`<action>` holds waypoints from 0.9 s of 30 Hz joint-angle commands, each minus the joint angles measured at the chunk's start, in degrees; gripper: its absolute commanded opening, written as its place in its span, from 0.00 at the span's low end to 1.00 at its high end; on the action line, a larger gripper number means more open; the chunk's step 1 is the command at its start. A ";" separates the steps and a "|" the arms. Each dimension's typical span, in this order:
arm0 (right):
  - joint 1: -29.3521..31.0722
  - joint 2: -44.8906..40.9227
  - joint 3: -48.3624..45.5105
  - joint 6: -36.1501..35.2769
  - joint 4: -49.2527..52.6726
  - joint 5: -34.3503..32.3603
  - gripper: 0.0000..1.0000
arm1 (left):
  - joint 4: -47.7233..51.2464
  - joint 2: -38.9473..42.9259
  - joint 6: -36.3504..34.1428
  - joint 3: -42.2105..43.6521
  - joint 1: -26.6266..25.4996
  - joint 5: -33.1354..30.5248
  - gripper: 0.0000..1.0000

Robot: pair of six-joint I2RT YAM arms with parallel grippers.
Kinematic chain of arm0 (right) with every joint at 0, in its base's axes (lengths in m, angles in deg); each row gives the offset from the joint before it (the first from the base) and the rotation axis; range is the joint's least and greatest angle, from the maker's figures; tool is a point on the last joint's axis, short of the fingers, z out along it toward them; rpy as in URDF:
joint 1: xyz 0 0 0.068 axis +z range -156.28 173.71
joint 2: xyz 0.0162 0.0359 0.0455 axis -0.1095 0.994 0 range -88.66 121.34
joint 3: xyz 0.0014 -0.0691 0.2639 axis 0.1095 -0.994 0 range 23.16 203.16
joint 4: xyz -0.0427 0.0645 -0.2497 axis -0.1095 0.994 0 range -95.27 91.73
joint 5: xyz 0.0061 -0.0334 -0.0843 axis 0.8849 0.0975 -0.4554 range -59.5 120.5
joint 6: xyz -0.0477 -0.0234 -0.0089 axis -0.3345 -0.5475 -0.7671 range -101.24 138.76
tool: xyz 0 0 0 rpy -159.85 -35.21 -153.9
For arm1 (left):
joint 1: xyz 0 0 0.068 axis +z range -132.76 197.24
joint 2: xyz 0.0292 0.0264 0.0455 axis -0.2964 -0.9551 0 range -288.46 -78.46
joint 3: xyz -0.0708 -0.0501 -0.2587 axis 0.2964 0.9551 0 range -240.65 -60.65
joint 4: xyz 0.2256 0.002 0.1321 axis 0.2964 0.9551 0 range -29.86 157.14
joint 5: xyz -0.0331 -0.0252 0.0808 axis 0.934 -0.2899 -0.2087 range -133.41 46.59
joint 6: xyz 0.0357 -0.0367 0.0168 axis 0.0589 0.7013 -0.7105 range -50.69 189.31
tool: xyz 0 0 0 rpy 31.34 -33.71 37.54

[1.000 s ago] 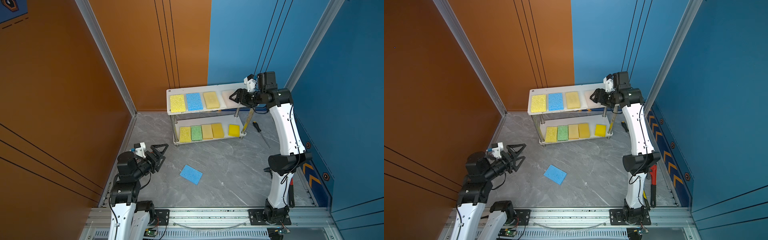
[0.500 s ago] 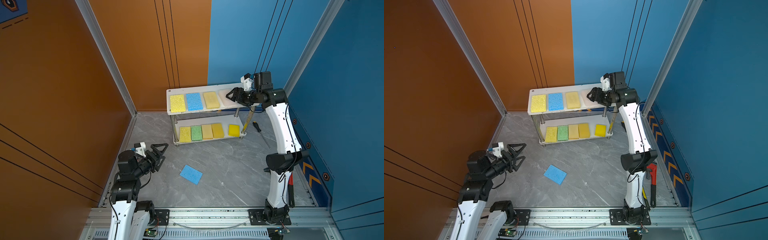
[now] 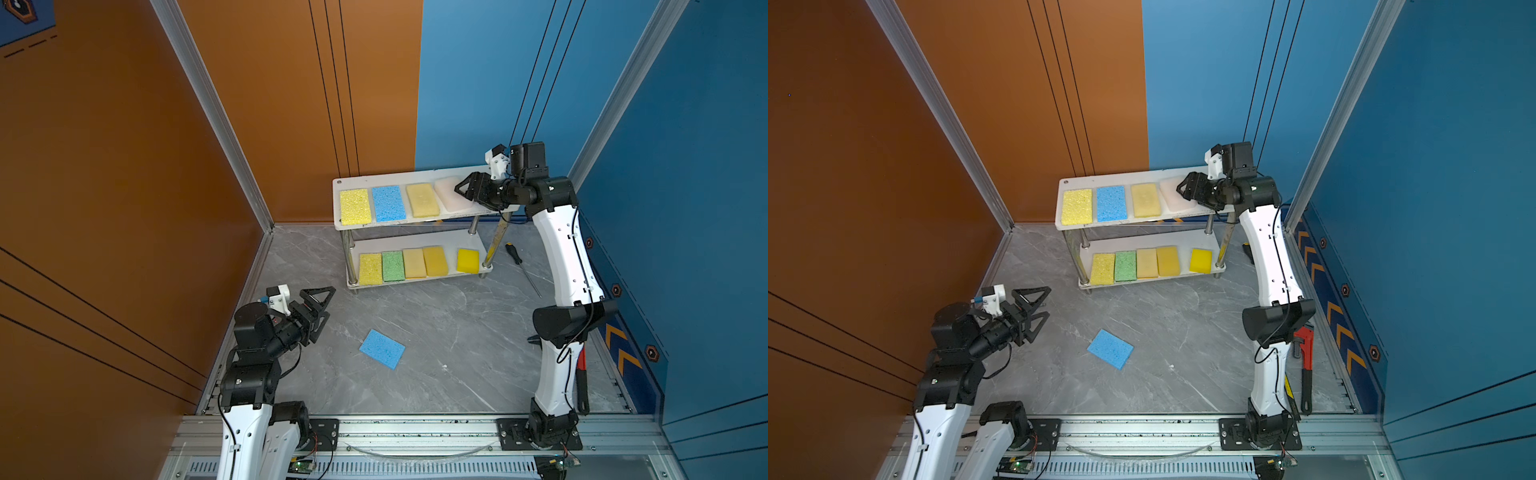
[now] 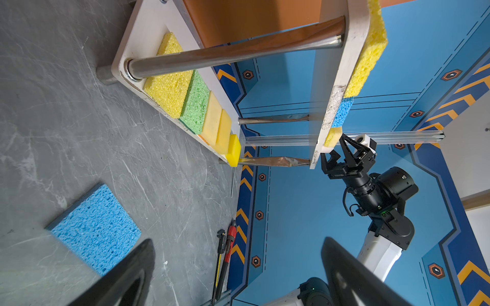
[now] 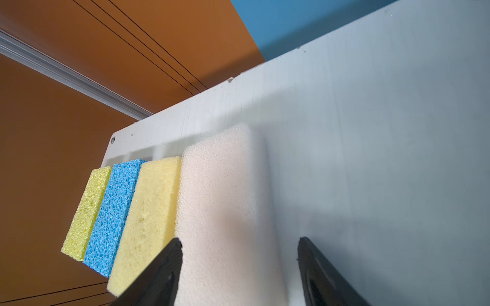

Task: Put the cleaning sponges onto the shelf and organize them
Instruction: 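Lower the white foam sponge onto the shelf top beside the pale yellow sponge, then open the right gripper and move it down over the blue sponge on the table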

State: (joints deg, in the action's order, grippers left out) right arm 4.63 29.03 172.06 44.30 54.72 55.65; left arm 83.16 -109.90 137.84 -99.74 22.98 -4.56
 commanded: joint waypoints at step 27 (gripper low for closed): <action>23.20 -21.28 -13.19 3.23 -0.04 8.38 0.72 | 14.40 3.58 -4.63 -0.26 -1.40 -0.71 0.98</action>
State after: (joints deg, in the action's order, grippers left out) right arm 24.92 10.23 161.66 48.14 54.52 64.79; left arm 95.80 -106.49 135.06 -99.74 22.06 -4.80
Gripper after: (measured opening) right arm 0.723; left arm 0.981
